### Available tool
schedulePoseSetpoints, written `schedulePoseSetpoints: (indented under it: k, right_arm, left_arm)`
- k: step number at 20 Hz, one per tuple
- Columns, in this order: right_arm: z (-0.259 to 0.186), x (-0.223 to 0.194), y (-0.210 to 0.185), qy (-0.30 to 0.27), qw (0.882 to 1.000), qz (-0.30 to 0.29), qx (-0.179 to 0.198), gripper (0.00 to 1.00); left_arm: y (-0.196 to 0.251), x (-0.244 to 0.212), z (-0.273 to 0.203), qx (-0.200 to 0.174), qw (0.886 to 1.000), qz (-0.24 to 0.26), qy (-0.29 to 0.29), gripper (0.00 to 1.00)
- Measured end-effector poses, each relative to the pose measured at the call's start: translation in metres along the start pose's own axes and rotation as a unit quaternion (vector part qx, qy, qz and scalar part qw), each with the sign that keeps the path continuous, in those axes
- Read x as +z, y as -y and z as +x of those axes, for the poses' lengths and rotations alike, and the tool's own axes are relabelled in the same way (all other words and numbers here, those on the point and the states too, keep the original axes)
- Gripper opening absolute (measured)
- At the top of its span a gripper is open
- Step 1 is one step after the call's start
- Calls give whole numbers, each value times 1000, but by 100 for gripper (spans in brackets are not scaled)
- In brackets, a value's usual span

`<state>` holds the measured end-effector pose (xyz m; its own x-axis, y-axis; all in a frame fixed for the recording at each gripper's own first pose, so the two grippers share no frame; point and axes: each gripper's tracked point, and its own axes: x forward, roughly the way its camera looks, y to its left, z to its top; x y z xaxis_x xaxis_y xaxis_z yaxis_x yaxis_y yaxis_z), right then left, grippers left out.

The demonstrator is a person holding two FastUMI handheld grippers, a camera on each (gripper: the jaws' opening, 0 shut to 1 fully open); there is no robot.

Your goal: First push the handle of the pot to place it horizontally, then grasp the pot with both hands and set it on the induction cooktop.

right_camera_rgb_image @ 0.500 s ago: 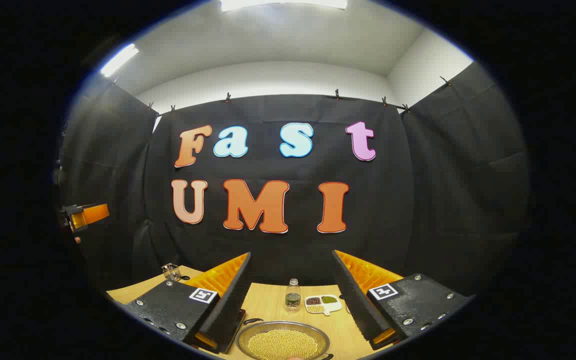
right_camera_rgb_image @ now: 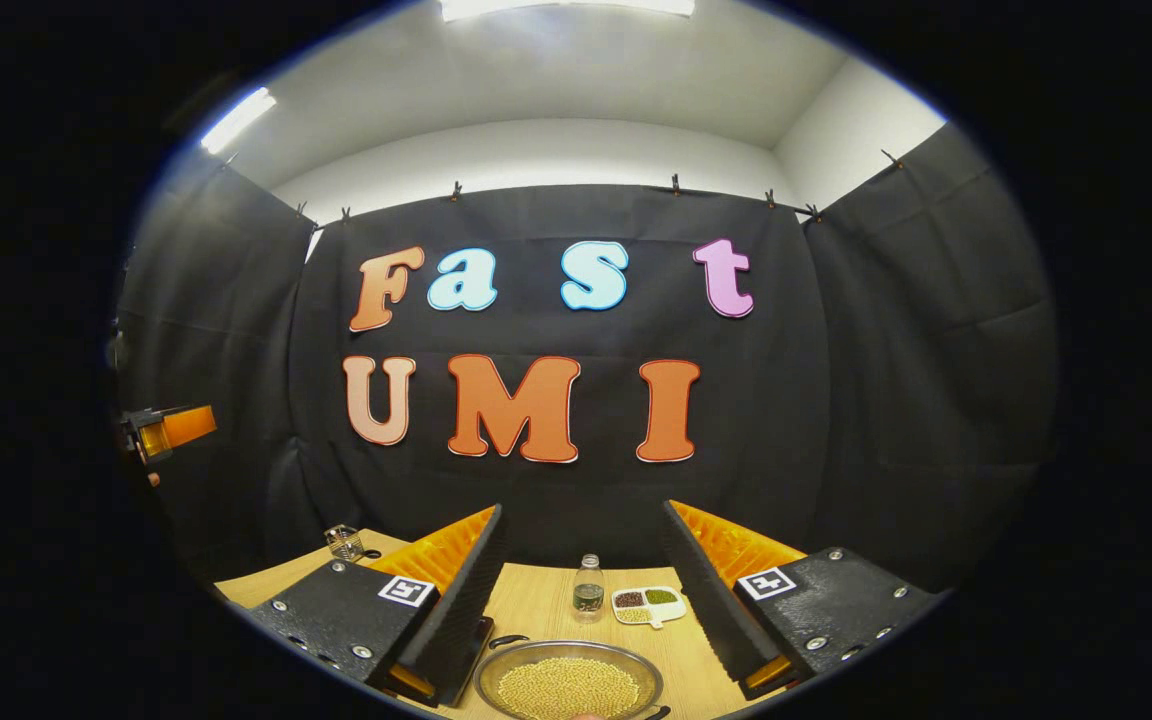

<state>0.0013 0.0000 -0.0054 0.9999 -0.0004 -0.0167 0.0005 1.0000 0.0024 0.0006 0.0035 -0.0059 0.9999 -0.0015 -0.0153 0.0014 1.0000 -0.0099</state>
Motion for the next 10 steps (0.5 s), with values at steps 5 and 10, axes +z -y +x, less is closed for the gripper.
schedulePoseSetpoints:
  k: [5,10]
  right_arm:
    - [2,-7,-1,-4,1000,-3,4,94]
    - [1,-18,-2,-14,1000,-1,12,84]
  left_arm:
    - [-4,0,1,3,1000,-1,-2,99]
    - [-3,-3,2,1,1000,-4,-5,98]
